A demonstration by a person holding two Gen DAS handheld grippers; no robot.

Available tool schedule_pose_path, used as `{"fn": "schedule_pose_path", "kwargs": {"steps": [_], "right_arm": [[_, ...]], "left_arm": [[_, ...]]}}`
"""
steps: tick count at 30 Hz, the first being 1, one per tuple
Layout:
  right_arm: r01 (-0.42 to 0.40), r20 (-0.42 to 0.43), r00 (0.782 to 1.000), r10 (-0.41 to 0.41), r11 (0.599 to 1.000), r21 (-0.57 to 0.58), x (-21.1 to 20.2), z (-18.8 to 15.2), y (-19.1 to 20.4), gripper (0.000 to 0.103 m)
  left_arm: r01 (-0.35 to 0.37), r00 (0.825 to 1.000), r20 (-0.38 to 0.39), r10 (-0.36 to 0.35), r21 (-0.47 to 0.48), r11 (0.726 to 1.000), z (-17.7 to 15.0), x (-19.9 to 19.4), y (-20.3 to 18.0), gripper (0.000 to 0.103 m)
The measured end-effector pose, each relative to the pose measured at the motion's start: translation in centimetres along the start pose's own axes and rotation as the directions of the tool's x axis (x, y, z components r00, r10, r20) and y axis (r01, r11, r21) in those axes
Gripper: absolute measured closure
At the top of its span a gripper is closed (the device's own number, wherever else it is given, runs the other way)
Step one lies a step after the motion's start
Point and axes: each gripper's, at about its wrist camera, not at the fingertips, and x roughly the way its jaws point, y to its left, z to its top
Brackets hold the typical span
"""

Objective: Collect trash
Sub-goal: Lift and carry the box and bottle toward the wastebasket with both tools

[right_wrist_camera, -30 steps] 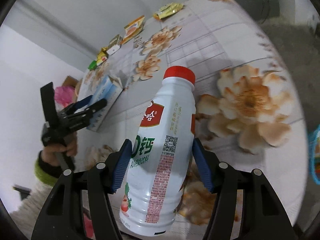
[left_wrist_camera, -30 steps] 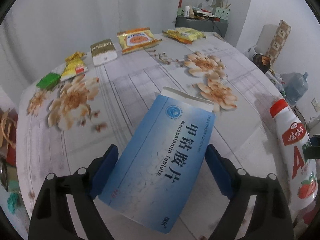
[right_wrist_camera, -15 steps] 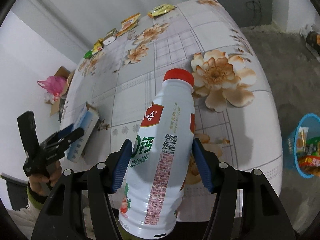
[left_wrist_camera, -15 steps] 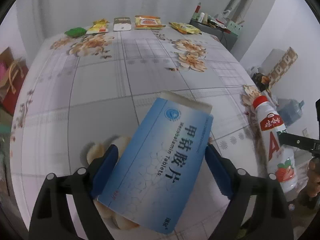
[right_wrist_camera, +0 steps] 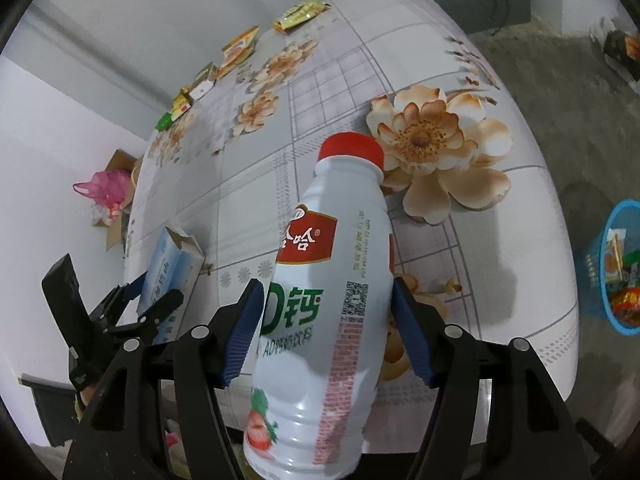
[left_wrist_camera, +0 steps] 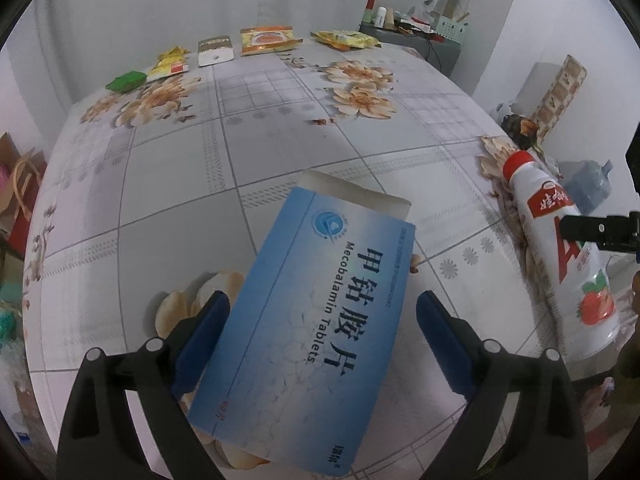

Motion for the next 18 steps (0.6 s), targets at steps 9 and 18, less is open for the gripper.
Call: {"fn": "schedule_pose_path", "kwargs": {"steps": [9, 18], "right_arm": [[0.002, -0.003, 1.0, -0.002, 0.999, 0.035, 0.72, 0.23, -0.59, 0.04], [-0.009, -0.002, 1.0, 0.01, 0.999, 0.038, 1.03, 0.36, -0.65, 0.04]], "left_arm": [[-0.055, 0.998, 0.01, 0.055, 0.031, 0.998, -0.33, 0.27, -0.48, 0.015], [-0.078, 0.997, 0.002, 0.078, 0.037, 0.996, -0.62, 0.77, -0.9, 0.017]]}}
